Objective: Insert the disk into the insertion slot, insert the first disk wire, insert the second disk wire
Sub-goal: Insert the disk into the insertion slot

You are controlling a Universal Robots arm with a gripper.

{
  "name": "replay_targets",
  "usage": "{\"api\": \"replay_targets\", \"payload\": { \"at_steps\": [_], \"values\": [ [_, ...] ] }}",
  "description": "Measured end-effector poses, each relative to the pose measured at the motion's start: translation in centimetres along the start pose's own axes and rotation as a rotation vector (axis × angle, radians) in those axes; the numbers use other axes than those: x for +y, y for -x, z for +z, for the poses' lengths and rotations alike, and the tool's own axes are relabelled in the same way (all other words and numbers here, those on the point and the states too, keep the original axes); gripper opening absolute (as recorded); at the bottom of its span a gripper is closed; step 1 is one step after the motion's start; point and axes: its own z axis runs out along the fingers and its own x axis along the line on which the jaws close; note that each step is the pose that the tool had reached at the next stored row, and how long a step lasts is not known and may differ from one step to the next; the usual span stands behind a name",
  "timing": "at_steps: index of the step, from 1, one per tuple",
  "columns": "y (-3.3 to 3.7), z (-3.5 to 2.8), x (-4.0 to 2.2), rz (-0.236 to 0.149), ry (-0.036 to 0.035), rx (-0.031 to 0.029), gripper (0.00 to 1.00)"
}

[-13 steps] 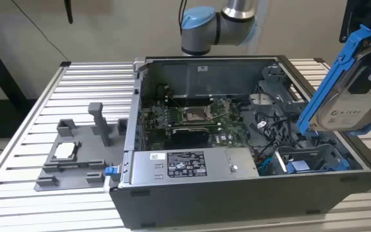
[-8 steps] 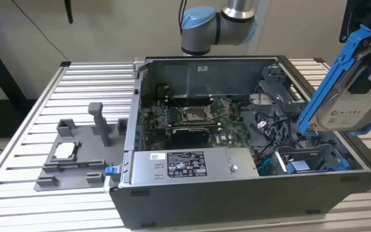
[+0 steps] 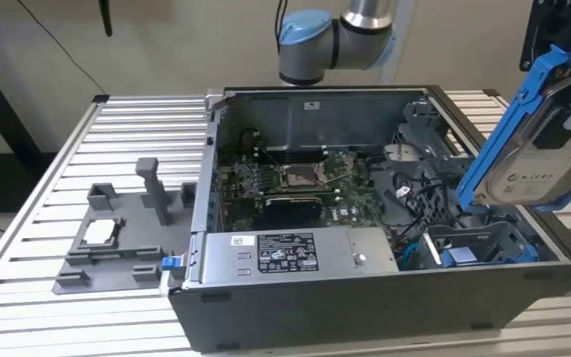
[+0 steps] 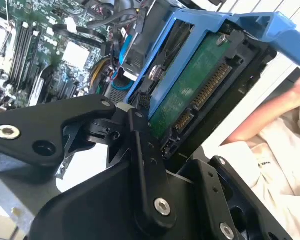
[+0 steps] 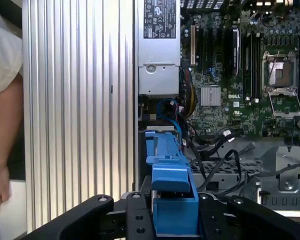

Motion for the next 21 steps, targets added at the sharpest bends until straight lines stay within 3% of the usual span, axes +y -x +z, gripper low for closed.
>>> {"api": "replay_targets", "payload": {
  "at_steps": [21],
  "values": [
    [0.06, 3.82, -0.32, 0.000, 0.0000, 0.0000, 0.33]
  ]
}}
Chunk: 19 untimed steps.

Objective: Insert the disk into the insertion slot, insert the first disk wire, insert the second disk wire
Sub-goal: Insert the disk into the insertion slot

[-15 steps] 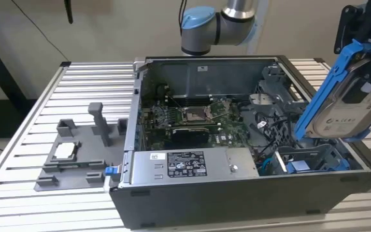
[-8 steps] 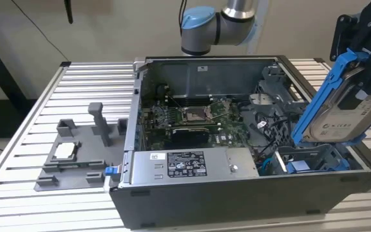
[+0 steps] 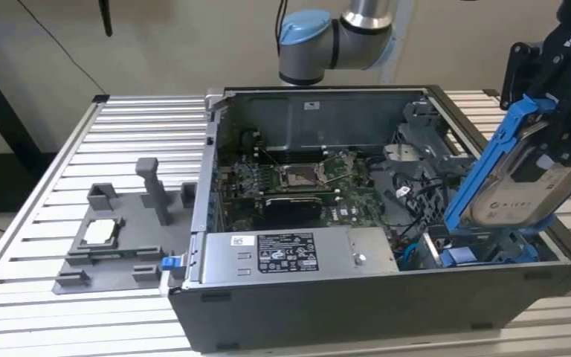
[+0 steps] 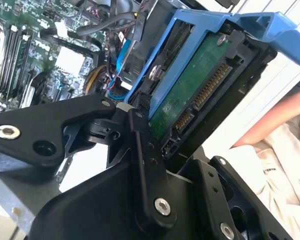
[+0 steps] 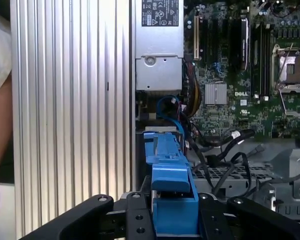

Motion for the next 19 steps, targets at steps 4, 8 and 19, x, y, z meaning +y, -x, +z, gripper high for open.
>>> {"api": "replay_targets", "payload": {
  "at_steps": [4, 8, 19],
  "values": [
    [0.02, 0.73, -0.07, 0.000, 0.0000, 0.0000, 0.33],
    [0.06, 1.45, -0.11, 0.000, 0.0000, -0.0001, 0.33],
    [0.60, 3.21, -0.20, 0.000, -0.0012, -0.0119, 0.33]
  ]
}}
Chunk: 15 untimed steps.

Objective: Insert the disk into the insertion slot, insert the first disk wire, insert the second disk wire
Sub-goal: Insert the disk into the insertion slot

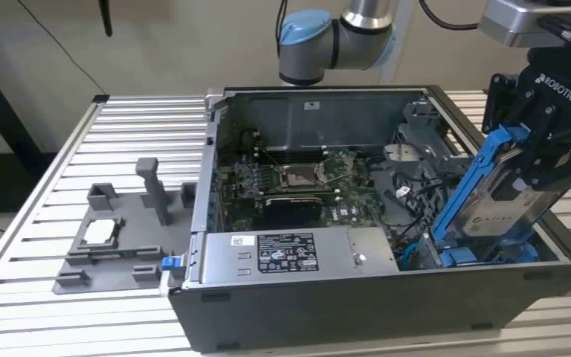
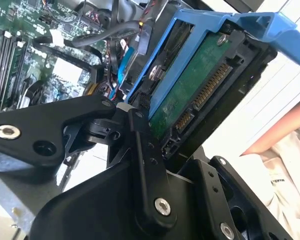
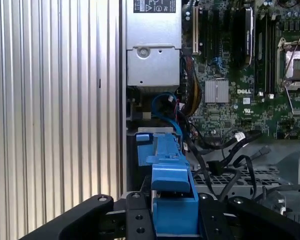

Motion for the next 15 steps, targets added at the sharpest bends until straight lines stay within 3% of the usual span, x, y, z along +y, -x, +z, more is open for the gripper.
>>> {"api": "replay_targets", "payload": {
  "at_steps": [2, 15],
  "values": [
    [0.04, 0.22, -0.13, 0.000, -0.0009, -0.0030, 0.33],
    [0.22, 2.53, -0.29, 0.000, -0.0020, -0.0032, 0.33]
  ]
}}
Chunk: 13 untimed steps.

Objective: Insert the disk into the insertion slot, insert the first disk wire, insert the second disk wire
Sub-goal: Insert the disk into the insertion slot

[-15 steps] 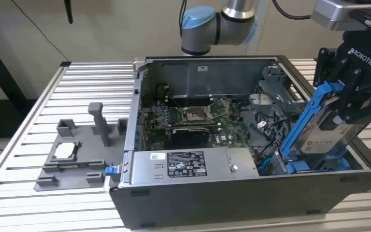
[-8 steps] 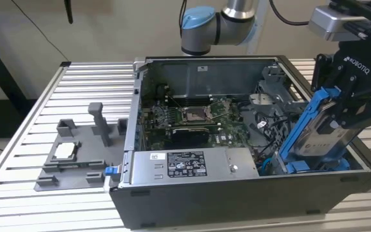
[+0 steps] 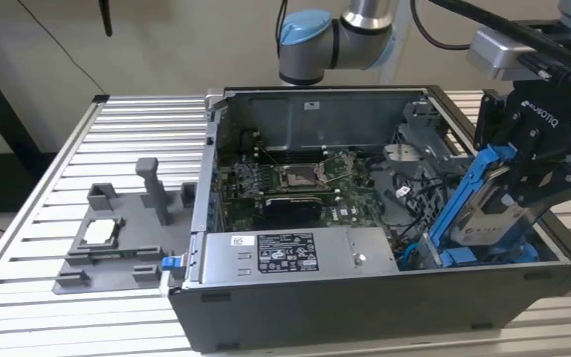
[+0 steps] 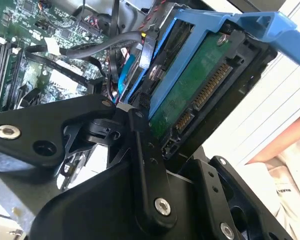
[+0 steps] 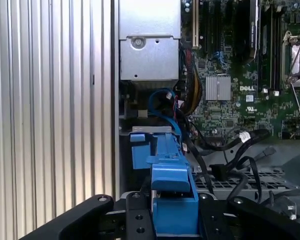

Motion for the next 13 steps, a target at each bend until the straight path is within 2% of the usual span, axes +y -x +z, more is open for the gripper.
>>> {"api": "replay_targets", "payload": {
  "at_steps": [4, 5, 9, 10, 11, 12, 13],
  "values": [
    [0.01, 0.05, 0.00, 0.000, 0.0000, -0.0006, 0.34],
    [0.01, 0.05, 0.00, 0.000, 0.0000, -0.0007, 0.41],
    [0.01, 0.02, 0.07, 0.000, -0.0010, -0.0019, 0.41],
    [0.01, 0.01, 0.10, 0.000, -0.0030, -0.0057, 0.43],
    [0.02, 0.02, 0.12, 0.000, -0.0063, -0.0162, 0.43],
    [0.05, 0.02, 0.14, -0.001, -0.0102, -0.0287, 0.49],
    [0.11, 0.02, 0.16, -0.001, -0.0142, -0.0408, 0.49]
  ]
}}
